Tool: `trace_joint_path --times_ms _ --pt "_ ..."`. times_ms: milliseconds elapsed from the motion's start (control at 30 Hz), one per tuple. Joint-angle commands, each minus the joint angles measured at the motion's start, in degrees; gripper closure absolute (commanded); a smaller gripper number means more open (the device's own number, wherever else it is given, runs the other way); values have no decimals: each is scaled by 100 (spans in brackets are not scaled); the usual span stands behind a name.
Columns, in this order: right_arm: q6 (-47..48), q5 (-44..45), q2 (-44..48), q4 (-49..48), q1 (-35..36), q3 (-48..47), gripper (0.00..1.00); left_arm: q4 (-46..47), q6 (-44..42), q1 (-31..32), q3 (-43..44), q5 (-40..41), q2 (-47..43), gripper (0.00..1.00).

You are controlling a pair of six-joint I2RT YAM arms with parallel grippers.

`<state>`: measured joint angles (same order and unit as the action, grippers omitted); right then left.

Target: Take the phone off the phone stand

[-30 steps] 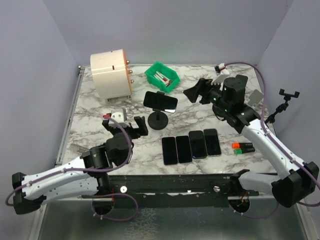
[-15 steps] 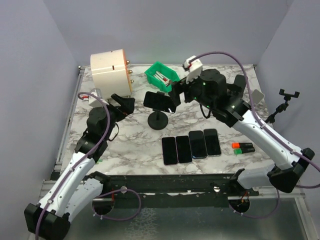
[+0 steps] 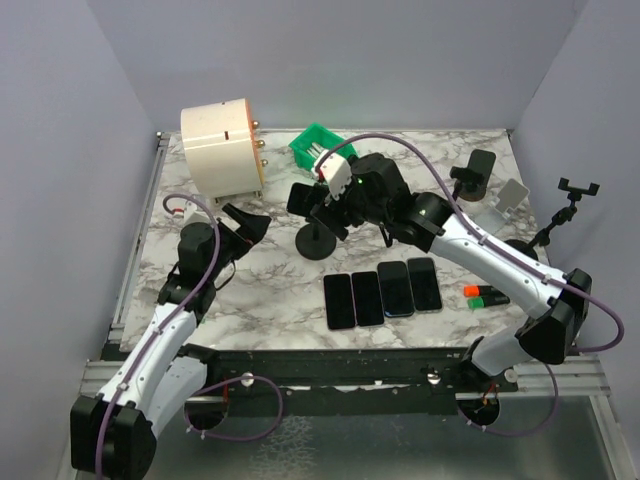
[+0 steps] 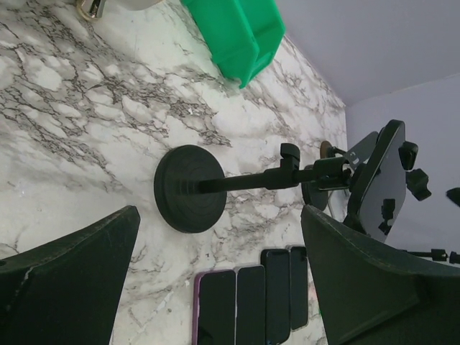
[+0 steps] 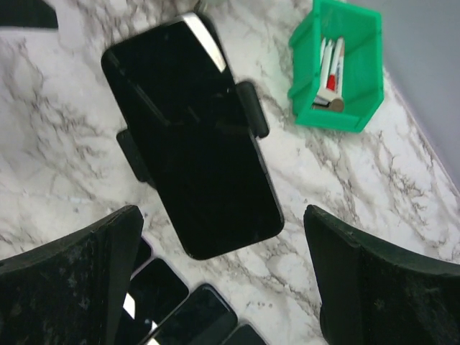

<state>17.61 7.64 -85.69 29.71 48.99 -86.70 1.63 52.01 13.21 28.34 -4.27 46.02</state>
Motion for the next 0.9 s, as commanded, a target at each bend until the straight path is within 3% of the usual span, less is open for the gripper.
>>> trace_joint_path --times_ms 0,600,867 --pt "694 -166 287 -79 23 554 0 327 -136 -38 168 -374 390 6" --pt "1131 177 -333 -617 23 567 1 1117 43 -47 285 -932 1346 12" --pt "1074 125 -439 -780 23 667 9 1534 273 -47 285 -1238 1225 15"
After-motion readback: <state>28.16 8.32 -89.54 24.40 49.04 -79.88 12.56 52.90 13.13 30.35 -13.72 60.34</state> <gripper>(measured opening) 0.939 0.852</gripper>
